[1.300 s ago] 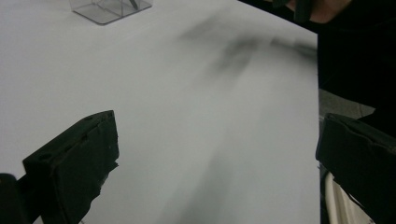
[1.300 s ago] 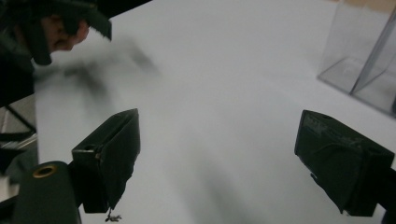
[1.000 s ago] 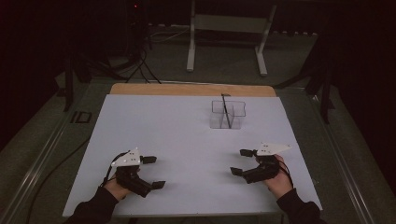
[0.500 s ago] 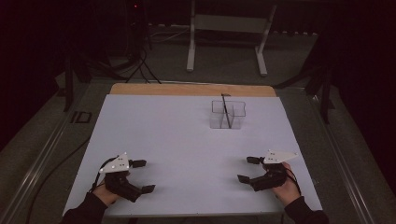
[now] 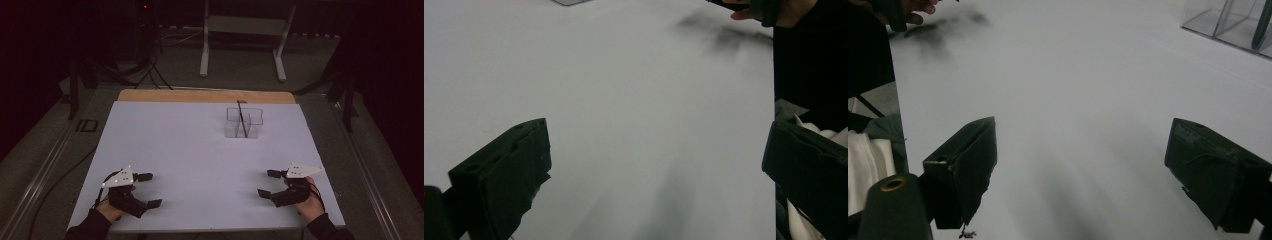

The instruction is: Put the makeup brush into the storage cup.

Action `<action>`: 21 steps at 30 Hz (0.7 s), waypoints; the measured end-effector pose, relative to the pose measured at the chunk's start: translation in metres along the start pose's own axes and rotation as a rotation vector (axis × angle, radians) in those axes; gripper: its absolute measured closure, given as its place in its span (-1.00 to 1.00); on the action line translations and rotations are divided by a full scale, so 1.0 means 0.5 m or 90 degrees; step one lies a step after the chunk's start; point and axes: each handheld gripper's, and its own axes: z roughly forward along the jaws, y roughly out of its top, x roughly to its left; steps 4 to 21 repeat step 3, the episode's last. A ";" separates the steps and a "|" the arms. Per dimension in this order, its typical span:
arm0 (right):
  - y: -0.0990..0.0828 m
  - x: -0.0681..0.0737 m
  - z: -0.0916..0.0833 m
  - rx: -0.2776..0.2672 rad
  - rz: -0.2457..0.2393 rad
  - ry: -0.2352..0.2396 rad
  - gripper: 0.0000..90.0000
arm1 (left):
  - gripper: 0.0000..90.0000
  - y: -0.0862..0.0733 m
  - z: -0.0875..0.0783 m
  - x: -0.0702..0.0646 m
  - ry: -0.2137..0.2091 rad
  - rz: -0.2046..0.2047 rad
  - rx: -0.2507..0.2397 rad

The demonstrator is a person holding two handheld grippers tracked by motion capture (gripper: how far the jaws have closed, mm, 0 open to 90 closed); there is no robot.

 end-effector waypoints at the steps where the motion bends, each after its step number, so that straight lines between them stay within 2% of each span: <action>1: 0.000 0.001 0.001 -0.001 -0.003 0.001 -0.70 | -0.99 0.000 -0.001 0.000 -0.001 -0.001 -0.002; 21: 0.001 0.002 0.001 0.000 -0.004 0.001 -0.70 | -0.99 0.000 -0.002 -0.001 0.000 0.003 -0.003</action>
